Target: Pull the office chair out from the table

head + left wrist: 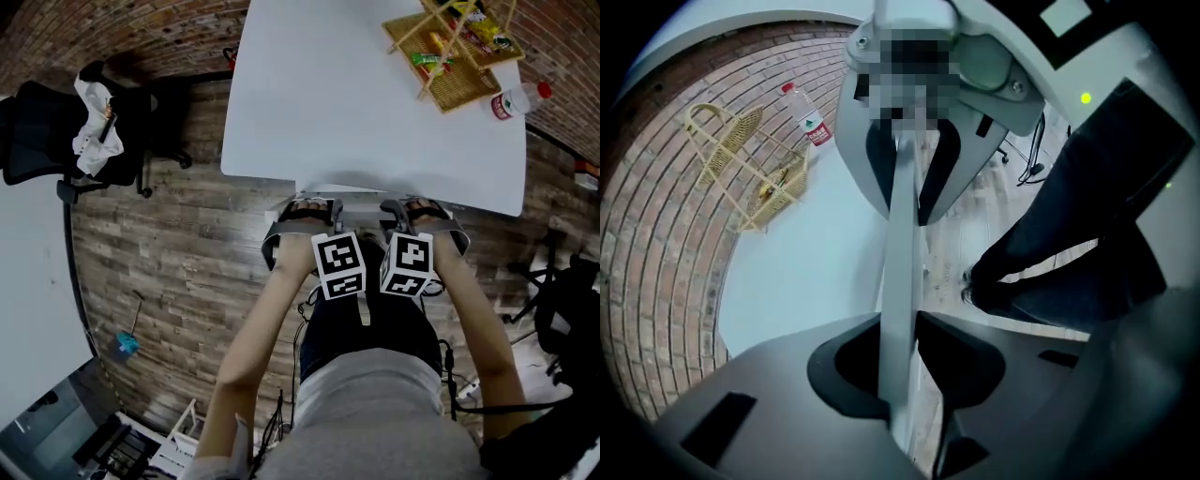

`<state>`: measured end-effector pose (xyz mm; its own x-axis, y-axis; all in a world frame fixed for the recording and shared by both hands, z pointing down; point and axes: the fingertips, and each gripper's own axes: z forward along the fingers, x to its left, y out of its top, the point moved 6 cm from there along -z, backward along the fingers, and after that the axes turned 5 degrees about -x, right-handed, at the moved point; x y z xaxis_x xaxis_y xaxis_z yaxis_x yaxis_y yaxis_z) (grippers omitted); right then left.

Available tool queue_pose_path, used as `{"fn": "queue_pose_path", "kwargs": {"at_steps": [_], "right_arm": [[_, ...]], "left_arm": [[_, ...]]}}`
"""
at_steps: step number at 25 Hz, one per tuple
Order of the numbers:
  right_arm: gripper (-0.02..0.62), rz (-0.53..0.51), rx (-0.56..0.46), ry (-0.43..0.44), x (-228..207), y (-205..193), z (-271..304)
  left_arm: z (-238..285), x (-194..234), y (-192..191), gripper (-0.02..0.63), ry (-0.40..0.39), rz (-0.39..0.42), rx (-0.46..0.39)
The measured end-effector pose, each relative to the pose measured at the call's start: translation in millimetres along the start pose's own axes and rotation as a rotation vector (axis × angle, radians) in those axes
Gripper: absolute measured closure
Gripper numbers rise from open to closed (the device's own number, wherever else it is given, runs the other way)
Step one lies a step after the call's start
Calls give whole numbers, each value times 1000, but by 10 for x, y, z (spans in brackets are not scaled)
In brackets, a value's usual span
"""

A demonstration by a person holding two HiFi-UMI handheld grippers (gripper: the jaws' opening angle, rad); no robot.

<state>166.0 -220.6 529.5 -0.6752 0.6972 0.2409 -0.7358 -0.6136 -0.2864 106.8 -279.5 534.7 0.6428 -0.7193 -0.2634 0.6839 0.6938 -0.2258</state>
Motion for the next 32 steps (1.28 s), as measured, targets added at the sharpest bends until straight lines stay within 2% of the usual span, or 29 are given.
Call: {"fn": "queue_pose_path", "kwargs": {"at_steps": [13,24,32], "right_arm": [[502,20,-31,1,24,68,-50],[503,23,-12,3,345,42,-75],[505,32,-20,25,808,73,-162]], "left_arm": [[-26,-61,-5,512,-7,-9,8],[-110,-355,-23,512,-22,-8,4],[-219,-808,-24,515,-46,-10,14]]}}
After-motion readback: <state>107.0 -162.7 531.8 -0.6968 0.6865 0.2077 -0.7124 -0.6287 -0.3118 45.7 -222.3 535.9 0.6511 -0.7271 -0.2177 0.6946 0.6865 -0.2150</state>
